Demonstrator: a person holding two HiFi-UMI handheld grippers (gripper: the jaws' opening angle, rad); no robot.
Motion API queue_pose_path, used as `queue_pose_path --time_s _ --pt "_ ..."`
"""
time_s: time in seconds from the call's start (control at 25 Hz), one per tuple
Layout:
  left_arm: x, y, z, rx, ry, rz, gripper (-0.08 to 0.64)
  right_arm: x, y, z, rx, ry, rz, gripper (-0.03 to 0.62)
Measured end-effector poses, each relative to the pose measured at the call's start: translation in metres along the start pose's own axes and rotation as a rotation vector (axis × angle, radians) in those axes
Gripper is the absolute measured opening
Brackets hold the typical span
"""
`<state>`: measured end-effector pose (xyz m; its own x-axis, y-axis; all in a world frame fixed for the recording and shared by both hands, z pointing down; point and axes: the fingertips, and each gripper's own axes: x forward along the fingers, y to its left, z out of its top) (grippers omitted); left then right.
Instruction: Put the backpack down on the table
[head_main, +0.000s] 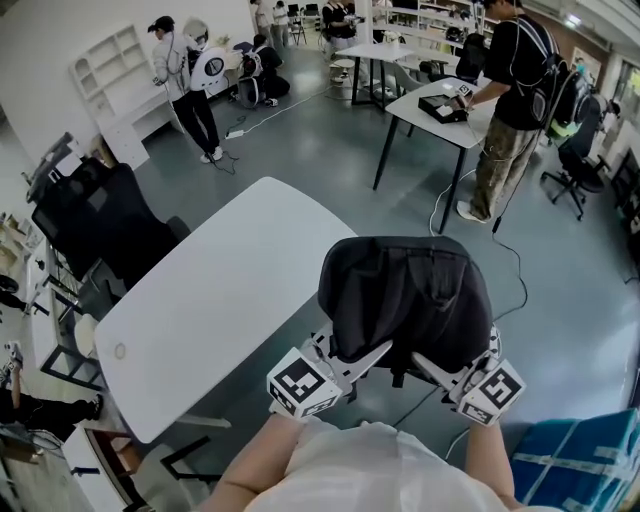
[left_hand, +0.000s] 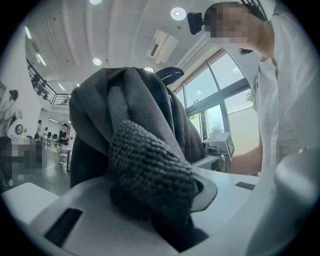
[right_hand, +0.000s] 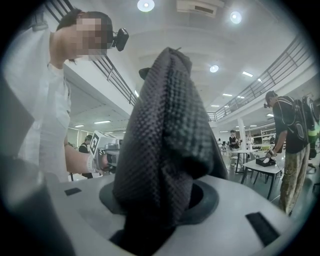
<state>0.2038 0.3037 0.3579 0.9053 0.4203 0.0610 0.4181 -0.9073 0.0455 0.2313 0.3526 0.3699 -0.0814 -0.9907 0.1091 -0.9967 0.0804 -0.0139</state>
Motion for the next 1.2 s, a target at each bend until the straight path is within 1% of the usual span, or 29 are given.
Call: queue_pose_path --time_s 0.4,0.8,1.2 --pt "-0.039 0.041 0.0 -0.015 -0.006 0.058 0.126 0.056 0.011 0.007 0.0 0.008 0.066 0.199" --pt "-0.099 0.101 -0.006 -0.033 -0.01 0.138 0.126 0.14 0.03 0.012 0.0 0.014 0.147 0.199" --pt "-0.165 0.159 0.002 -0.033 -0.023 0.221 0.125 0.224 0.055 0.03 -0.011 0.013 0.229 0.199"
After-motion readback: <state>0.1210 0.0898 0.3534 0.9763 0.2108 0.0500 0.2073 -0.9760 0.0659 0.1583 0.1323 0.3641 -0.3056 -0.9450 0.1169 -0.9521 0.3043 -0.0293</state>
